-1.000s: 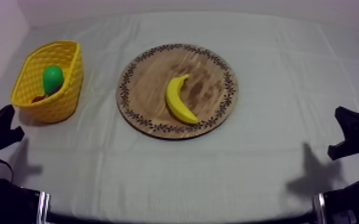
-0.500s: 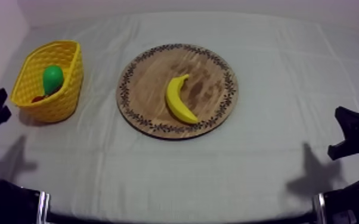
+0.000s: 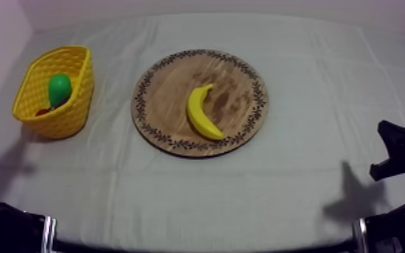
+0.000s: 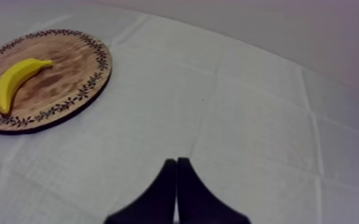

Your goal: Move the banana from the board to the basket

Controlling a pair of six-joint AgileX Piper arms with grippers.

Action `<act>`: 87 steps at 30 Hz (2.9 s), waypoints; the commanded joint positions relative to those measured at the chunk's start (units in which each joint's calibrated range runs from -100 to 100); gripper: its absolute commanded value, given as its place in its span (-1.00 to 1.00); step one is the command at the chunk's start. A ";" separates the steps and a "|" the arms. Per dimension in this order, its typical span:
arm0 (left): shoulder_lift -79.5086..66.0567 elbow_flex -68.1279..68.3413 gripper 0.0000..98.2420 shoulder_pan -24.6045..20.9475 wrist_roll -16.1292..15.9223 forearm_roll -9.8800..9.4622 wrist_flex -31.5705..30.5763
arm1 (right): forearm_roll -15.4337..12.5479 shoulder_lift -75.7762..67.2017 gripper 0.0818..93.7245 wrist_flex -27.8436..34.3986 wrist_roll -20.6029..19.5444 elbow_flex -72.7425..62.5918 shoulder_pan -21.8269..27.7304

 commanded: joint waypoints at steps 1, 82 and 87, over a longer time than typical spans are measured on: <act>7.25 -11.76 -1.00 1.24 0.69 -0.33 1.13 | 0.01 0.00 -0.99 0.02 0.01 -0.03 0.00; 77.79 -66.51 0.21 27.41 20.10 -7.16 39.23 | 0.01 0.00 -0.99 0.02 0.01 -0.03 0.00; 77.80 -65.92 0.57 26.76 20.00 -6.82 37.93 | 0.01 0.00 -0.99 0.02 0.01 -0.03 0.00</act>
